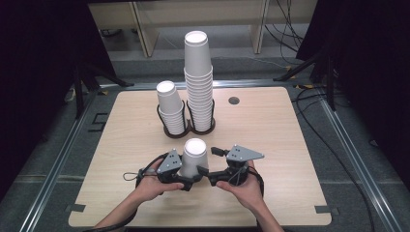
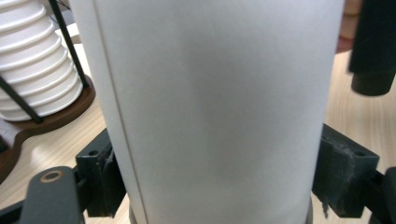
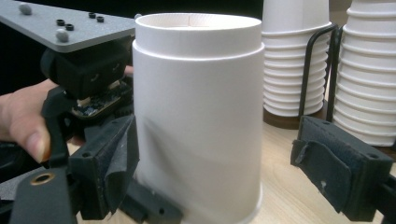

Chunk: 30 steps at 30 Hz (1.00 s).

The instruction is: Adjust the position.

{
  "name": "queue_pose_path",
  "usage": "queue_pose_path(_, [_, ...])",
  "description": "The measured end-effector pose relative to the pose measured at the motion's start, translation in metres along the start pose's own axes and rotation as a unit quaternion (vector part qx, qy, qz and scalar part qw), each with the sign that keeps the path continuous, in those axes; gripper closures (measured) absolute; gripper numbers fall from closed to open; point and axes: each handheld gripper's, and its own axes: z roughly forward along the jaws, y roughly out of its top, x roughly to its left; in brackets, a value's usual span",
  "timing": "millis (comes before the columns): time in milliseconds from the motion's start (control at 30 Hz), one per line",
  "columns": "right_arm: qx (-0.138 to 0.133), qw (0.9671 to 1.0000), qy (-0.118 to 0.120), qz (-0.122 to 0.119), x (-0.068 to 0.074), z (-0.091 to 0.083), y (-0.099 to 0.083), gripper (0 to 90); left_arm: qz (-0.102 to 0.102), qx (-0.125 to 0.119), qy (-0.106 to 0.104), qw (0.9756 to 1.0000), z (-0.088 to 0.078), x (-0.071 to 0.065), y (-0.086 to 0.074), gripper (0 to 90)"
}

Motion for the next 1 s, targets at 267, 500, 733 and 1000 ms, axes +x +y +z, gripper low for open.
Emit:
queue_pose_path(267, [0.009, 0.9999, -0.009, -0.007, -0.004, -0.012, -0.004, 14.8, 0.019, 0.049, 0.009, 0.9986, -0.008, 0.008, -0.001, 18.3])
queue_pose_path(500, [0.006, 0.9998, -0.017, 0.004, -0.007, -0.019, -0.009, 14.8, 0.048, 0.093, 0.017, 0.9944, -0.014, 0.015, -0.002, 18.4])
queue_pose_path(733, [0.015, 0.9997, -0.020, 0.000, -0.009, -0.021, -0.012, 14.8, 0.096, 0.133, 0.004, 0.9864, -0.021, 0.020, 0.001, 18.6])
queue_pose_path(1000, [0.020, 0.9994, -0.028, -0.002, -0.009, -0.022, -0.014, 14.9, 0.112, 0.156, -0.005, 0.9813, -0.022, 0.023, 0.003, 18.4])
